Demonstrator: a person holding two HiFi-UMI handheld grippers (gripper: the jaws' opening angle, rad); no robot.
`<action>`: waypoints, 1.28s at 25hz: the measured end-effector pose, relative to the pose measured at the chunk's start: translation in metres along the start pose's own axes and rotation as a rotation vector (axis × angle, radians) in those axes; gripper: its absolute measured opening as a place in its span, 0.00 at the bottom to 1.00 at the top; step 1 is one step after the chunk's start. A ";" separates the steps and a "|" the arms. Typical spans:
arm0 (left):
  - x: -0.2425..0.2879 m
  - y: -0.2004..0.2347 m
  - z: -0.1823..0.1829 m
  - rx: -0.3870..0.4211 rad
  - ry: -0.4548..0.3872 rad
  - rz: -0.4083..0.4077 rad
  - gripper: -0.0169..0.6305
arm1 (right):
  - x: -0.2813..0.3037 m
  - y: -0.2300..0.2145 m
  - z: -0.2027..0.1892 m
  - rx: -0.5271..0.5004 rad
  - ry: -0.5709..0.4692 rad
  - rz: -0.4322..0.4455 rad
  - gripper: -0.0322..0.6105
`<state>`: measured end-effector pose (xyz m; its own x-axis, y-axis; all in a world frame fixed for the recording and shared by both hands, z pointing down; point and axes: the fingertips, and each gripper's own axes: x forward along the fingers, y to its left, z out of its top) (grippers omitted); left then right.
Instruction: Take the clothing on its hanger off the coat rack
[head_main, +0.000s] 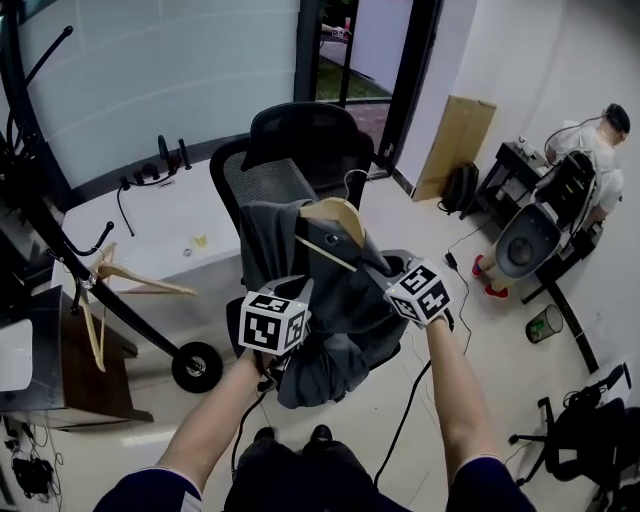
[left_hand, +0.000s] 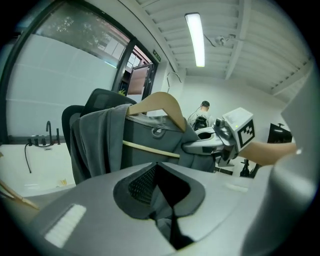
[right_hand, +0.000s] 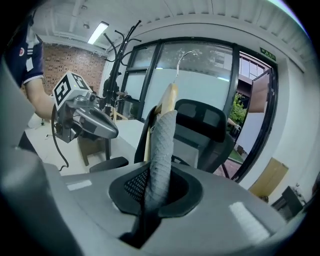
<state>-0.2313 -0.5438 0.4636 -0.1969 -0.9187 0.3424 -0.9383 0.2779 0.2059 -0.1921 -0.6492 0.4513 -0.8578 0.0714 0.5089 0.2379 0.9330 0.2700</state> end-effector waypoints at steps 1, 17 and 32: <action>0.001 0.002 -0.007 -0.010 0.009 0.007 0.05 | 0.007 0.003 -0.005 0.008 0.005 0.016 0.08; 0.011 0.037 -0.103 -0.137 0.116 0.110 0.05 | 0.114 0.043 -0.106 0.165 0.099 0.115 0.08; 0.049 0.035 -0.188 -0.201 0.234 0.077 0.05 | 0.198 0.072 -0.222 0.316 0.225 0.188 0.08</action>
<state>-0.2207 -0.5266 0.6605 -0.1731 -0.8097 0.5608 -0.8436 0.4157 0.3398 -0.2435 -0.6458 0.7525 -0.6835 0.2049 0.7006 0.1997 0.9757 -0.0904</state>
